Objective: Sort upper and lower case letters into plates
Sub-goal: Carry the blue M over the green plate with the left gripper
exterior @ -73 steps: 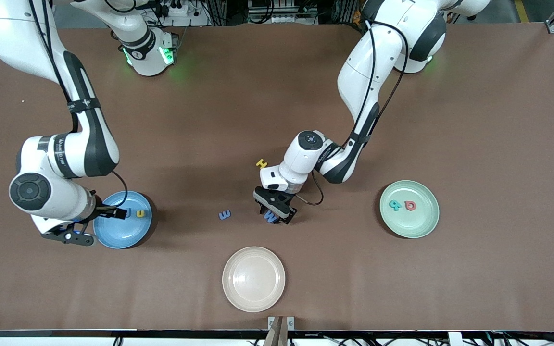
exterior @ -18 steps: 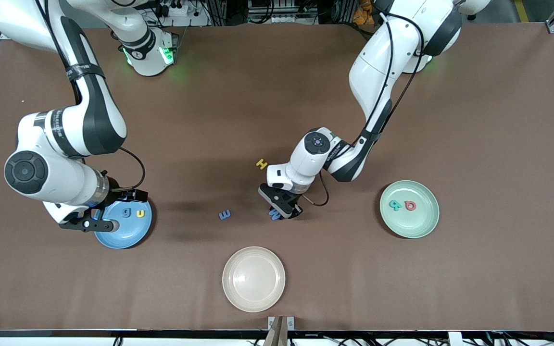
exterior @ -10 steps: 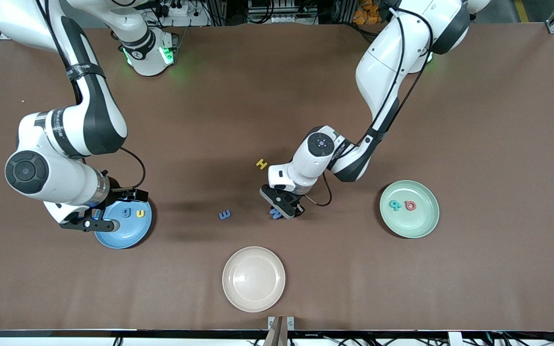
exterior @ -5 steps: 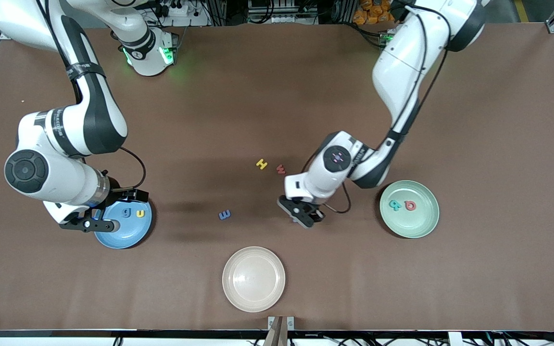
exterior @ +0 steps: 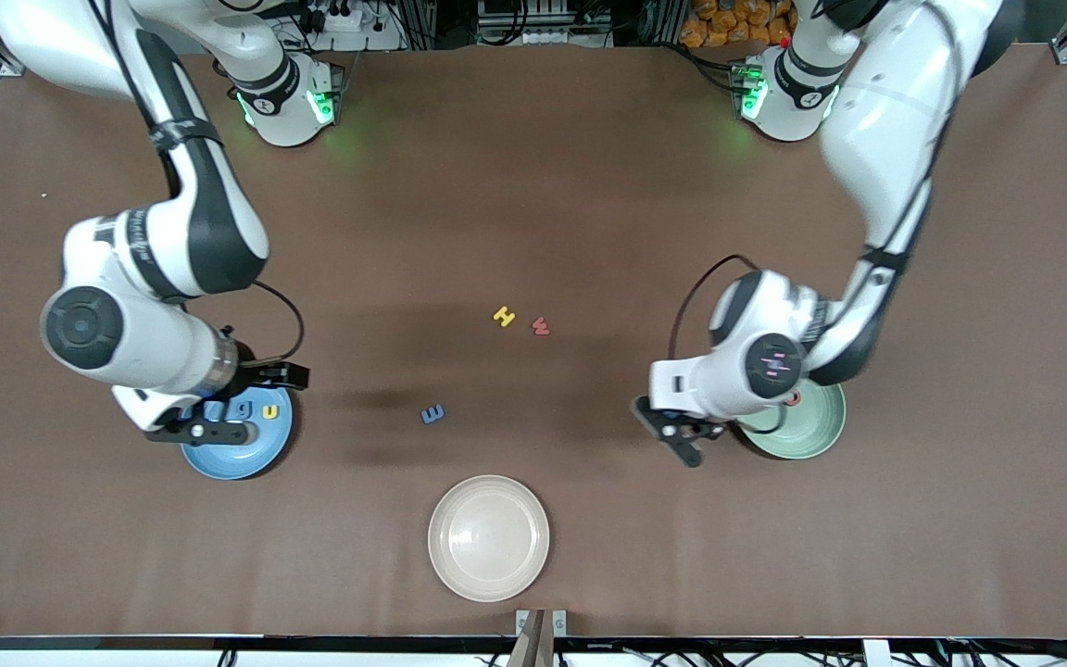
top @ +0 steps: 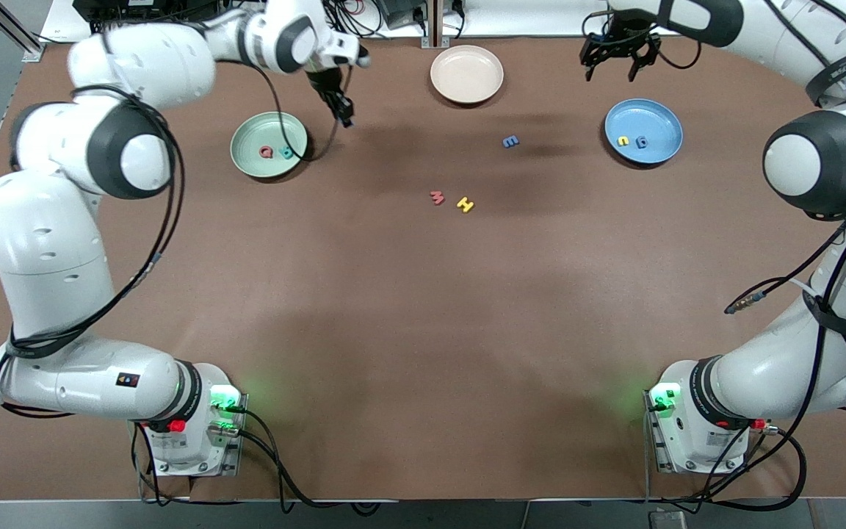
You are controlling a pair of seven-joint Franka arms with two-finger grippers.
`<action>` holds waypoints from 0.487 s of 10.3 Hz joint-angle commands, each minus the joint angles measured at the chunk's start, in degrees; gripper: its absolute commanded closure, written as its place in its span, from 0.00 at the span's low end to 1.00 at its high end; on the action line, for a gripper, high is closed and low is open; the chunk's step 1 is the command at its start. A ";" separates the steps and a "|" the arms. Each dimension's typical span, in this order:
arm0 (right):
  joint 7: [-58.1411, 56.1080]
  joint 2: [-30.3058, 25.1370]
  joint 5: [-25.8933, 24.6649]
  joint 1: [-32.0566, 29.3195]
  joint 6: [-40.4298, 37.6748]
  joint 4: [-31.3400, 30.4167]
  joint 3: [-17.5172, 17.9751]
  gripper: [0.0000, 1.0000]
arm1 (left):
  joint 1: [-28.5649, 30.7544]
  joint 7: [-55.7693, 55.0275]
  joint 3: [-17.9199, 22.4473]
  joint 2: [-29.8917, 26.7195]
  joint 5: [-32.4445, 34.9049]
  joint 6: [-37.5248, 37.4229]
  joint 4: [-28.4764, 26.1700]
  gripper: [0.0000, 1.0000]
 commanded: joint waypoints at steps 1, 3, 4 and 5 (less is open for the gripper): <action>-0.52 2.79 1.58 3.27 2.01 2.41 0.20 0.00 | 4.41 6.43 -0.95 -4.16 0.10 -8.11 -2.48 0.86; -0.16 4.38 5.97 7.59 5.79 2.60 0.12 0.00 | 8.98 12.32 -1.04 -4.34 0.10 -9.92 -5.27 0.86; -0.69 5.96 5.90 10.91 7.38 2.51 0.12 0.00 | 11.00 13.91 -1.12 -4.43 0.19 -9.65 -7.12 0.86; -0.43 7.98 5.29 14.68 9.57 2.51 0.12 0.00 | 12.68 15.23 -1.21 -4.43 0.19 -9.30 -8.36 0.86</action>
